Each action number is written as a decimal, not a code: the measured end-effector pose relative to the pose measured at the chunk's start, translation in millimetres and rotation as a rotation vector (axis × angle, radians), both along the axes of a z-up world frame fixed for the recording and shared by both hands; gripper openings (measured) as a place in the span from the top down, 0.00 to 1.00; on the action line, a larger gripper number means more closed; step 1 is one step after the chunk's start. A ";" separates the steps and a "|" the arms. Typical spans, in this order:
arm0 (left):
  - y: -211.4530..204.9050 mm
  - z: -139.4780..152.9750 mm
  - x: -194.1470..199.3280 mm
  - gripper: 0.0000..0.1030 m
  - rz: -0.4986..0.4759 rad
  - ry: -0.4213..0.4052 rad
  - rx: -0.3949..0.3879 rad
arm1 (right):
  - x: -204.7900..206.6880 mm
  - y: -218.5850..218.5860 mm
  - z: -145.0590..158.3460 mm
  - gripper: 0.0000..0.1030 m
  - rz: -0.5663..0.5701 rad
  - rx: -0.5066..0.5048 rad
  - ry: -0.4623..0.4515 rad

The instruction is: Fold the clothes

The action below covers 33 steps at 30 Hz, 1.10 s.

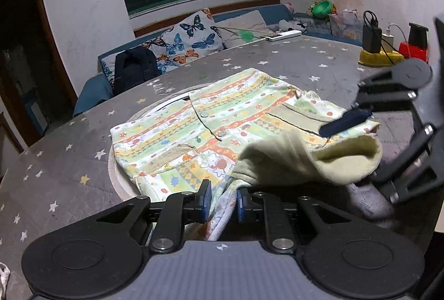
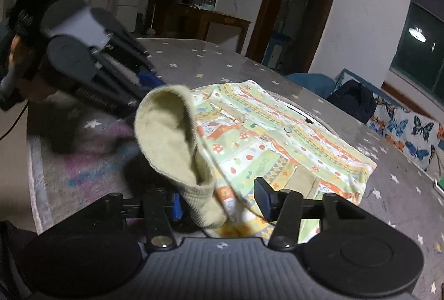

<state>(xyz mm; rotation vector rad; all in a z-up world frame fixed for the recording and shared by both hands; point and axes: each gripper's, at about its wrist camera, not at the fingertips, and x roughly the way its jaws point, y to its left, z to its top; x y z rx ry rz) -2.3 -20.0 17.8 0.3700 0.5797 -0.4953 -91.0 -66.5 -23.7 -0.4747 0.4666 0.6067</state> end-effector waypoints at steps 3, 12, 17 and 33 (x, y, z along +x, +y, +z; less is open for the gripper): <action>4.2 4.8 3.4 0.81 0.003 0.013 -0.035 | -6.4 2.5 -5.2 0.50 0.002 -0.031 -0.024; 3.6 6.0 2.6 0.80 -0.017 -0.013 -0.009 | 7.0 5.7 -10.9 0.58 -0.052 -0.086 -0.087; 4.0 -3.6 -3.9 0.78 -0.032 -0.029 0.041 | 16.5 7.1 -15.2 0.71 -0.062 -0.120 -0.103; 9.0 -31.8 -20.3 0.76 -0.053 -0.121 0.211 | 19.7 2.4 -7.7 0.93 -0.104 -0.092 -0.067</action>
